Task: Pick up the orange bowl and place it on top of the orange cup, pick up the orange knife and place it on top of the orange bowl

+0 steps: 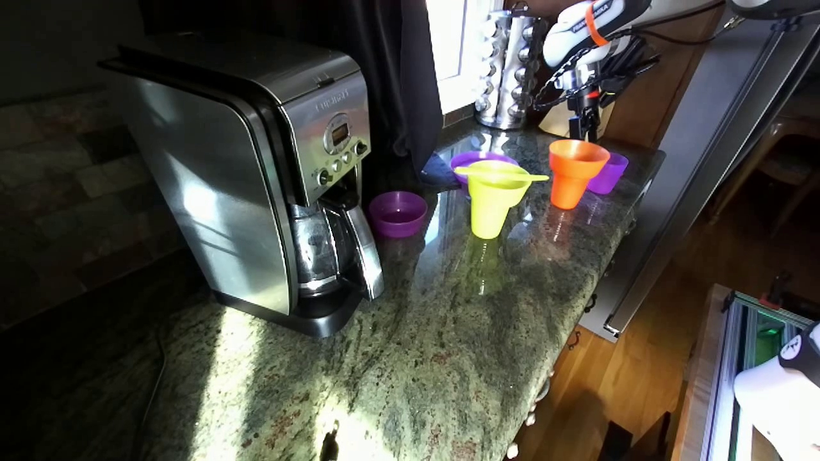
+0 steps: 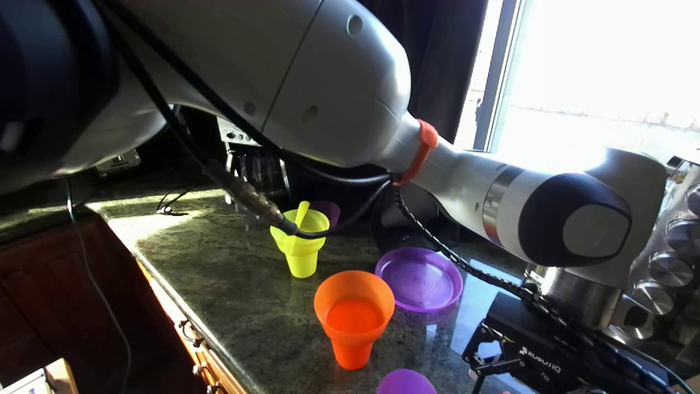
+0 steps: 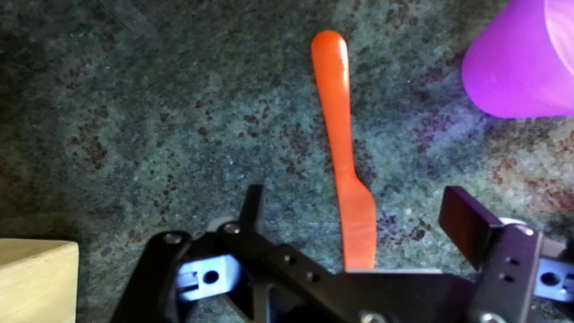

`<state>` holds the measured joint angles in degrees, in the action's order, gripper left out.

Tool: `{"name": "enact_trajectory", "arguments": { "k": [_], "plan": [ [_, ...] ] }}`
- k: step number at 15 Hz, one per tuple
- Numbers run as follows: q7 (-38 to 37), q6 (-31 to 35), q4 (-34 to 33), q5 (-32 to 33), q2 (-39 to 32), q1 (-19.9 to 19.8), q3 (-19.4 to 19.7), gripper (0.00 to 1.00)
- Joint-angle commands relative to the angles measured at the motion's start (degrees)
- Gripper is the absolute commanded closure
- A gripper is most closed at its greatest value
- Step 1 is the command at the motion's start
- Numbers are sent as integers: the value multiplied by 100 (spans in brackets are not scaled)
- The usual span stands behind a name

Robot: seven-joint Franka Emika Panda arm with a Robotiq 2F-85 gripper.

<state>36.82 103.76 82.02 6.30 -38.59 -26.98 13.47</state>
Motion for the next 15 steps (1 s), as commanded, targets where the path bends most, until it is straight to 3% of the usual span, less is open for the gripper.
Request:
{"name": "enact_trajectory", "arguments": {
  "k": [1, 7, 11, 14, 15],
  "plan": [
    [224, -328, -418, 130, -338, -121, -113, 0],
    [320, -435, -517, 238, -514, -73, -155, 0],
    [329, -607, -643, 311, -649, -53, -184, 14],
    [306, -695, -751, 357, -753, -38, -192, 19],
    [304, -711, -773, 374, -776, -34, -192, 15]
  ]
}}
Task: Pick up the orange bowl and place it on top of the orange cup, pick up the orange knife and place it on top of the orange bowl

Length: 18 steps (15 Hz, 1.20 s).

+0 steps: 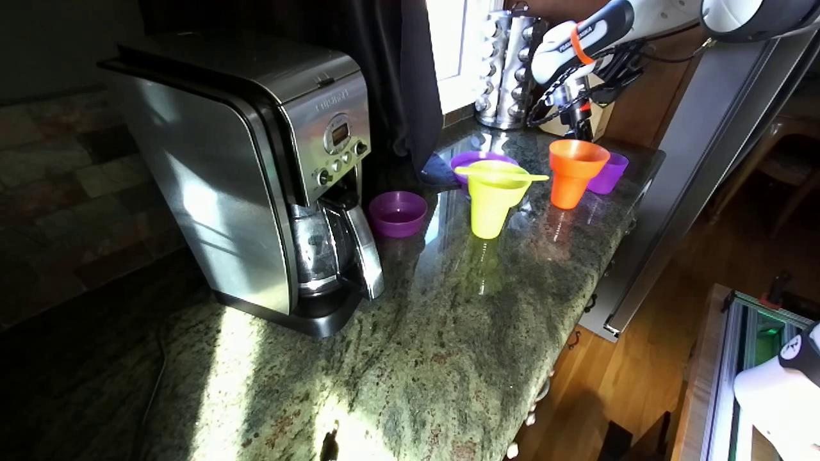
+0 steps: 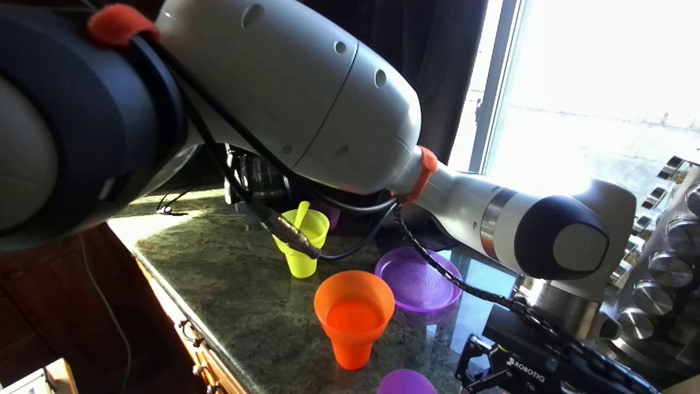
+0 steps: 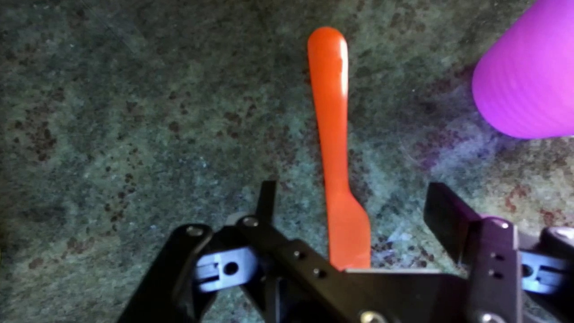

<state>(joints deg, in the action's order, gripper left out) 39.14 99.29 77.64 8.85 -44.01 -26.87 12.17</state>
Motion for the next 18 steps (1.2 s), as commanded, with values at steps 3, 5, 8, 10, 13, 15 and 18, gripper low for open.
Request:
{"name": "enact_trajectory", "arguments": {
  "k": [3, 5, 8, 10, 13, 15, 18],
  "plan": [
    [60, -330, -430, 183, -310, -29, -58, 19],
    [55, -334, -453, 231, -340, -11, -55, 24],
    [48, -368, -505, 313, -388, 16, -41, 29],
    [44, -397, -545, 369, -425, 33, -35, 29],
    [40, -506, -587, 438, -455, 55, -36, 42],
    [37, -583, -645, 478, -490, 68, -38, 68],
    [26, -705, -747, 519, -557, 77, -41, 93]
  ]
}}
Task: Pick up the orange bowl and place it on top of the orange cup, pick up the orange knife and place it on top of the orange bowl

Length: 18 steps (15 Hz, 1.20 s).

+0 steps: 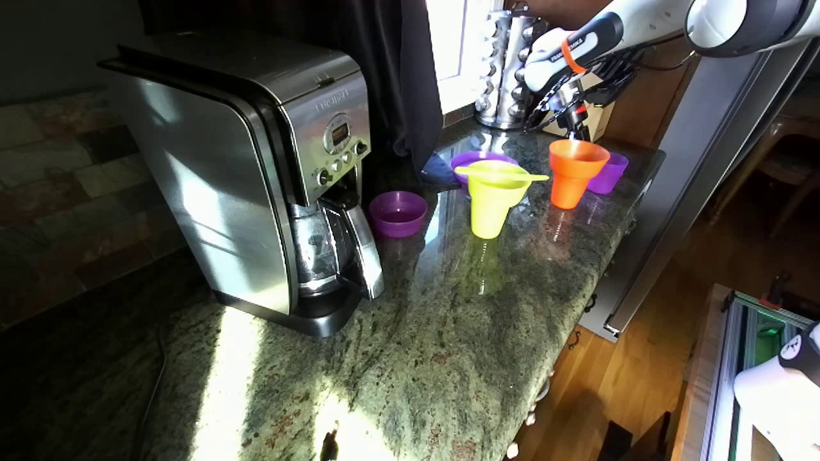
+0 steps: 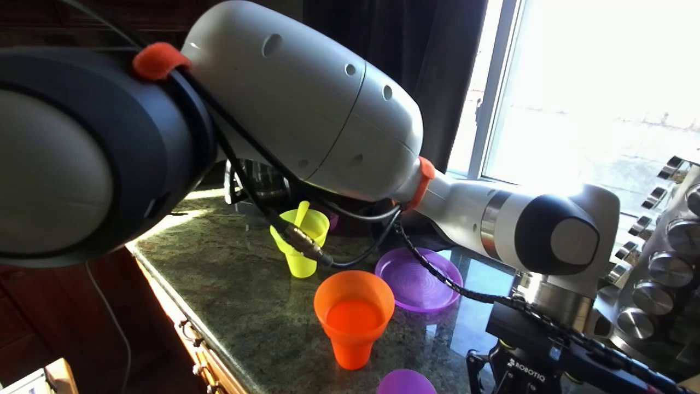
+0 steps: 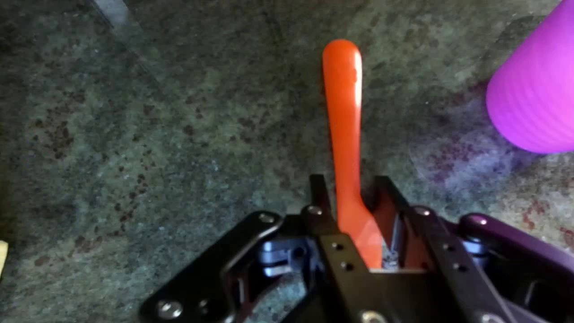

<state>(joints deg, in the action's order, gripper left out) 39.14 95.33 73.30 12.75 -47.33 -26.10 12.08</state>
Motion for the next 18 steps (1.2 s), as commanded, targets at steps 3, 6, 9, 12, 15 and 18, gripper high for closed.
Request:
{"name": "enact_trajectory", "arguments": {
  "k": [3, 6, 9, 12, 15, 18],
  "plan": [
    [8, -435, -414, 138, -275, 4, -41, 97],
    [33, -567, -501, 116, -311, 0, -56, 96],
    [59, -606, -571, 95, -245, -23, -60, 96],
    [87, -568, -660, 78, -144, -47, -62, 96],
    [98, -583, -730, 75, -35, -41, -68, 96],
    [188, -566, -557, 61, 207, 45, -14, 96]
  ]
}}
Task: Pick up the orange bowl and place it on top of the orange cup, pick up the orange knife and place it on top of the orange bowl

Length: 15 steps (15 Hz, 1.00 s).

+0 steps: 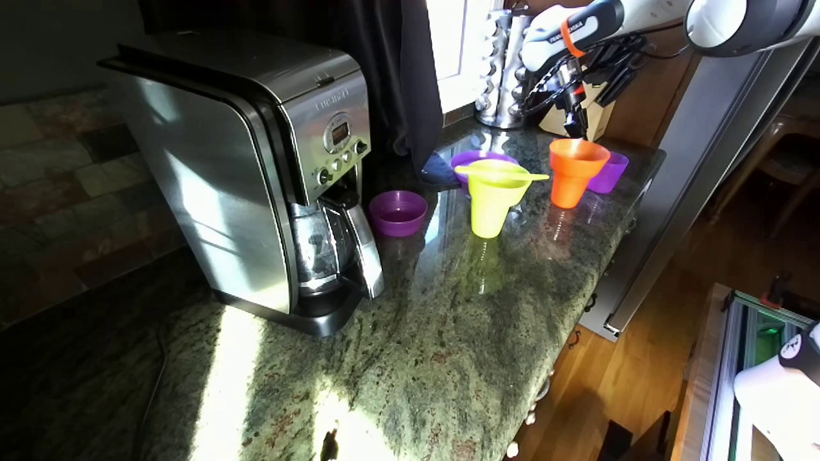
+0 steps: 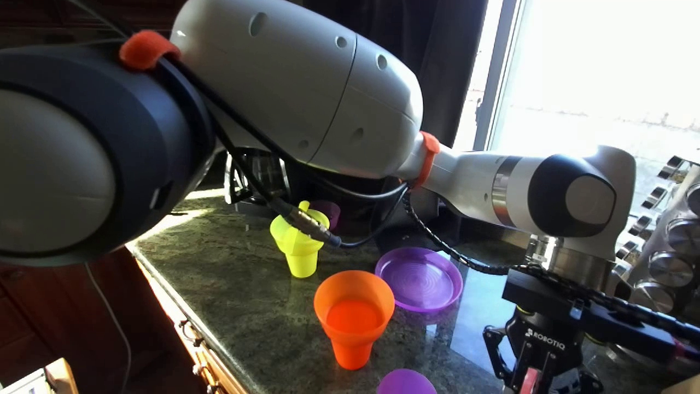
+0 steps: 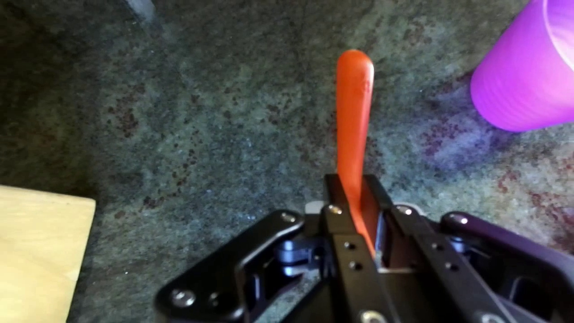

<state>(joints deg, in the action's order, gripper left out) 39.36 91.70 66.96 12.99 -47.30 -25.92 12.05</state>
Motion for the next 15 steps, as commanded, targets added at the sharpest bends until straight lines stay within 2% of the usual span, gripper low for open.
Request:
{"name": "enact_trajectory", "arguments": {
  "k": [1, 9, 15],
  "plan": [
    [201, -206, 141, 39, 305, 39, -12, 96],
    [612, -278, 769, 40, 1154, 189, -55, 96],
    [1164, -151, 1836, 195, 2034, 544, -98, 96]
  ]
}}
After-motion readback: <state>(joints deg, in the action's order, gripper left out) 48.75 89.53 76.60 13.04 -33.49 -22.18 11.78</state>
